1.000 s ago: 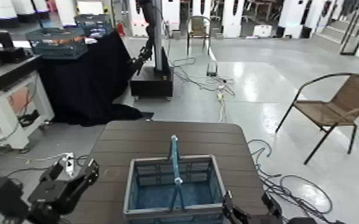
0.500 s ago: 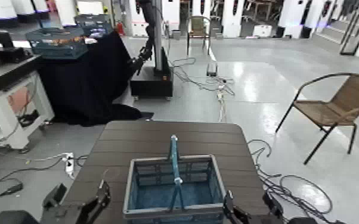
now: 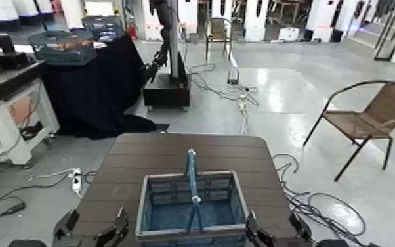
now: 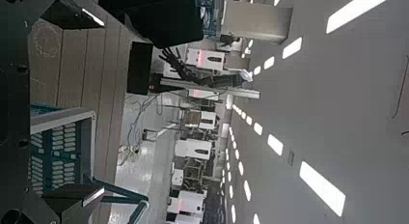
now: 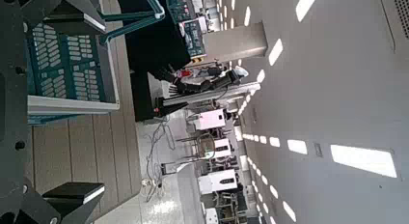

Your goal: Place the crate on the table.

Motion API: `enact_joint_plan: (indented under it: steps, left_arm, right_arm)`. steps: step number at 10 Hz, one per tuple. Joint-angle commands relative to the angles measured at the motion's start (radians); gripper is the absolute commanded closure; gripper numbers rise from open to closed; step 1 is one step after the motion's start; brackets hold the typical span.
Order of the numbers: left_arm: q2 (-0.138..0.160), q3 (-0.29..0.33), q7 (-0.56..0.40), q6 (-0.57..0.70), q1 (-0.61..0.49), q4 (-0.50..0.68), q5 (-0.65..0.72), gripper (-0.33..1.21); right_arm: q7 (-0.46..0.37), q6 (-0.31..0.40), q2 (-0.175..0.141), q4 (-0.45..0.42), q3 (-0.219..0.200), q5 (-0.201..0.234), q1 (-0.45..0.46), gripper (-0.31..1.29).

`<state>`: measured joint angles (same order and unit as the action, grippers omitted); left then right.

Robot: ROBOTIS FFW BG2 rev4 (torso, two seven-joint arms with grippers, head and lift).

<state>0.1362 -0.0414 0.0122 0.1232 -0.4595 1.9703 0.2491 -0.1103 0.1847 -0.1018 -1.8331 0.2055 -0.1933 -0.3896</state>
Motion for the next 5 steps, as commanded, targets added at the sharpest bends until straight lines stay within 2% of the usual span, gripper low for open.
enact_joint_plan:
  steps: [1,5]
  left_arm:
    - [0.013,-0.008,0.000,0.003,0.005,-0.001,-0.034,0.10]
    - [0.017,-0.012,0.000,-0.002,0.016,-0.011,-0.027,0.10]
  right_arm:
    - [0.001,-0.002,-0.001,0.002,0.000,-0.003,0.001,0.15]
    - [0.004,-0.002,-0.001,0.005,-0.002,-0.006,0.003,0.15]
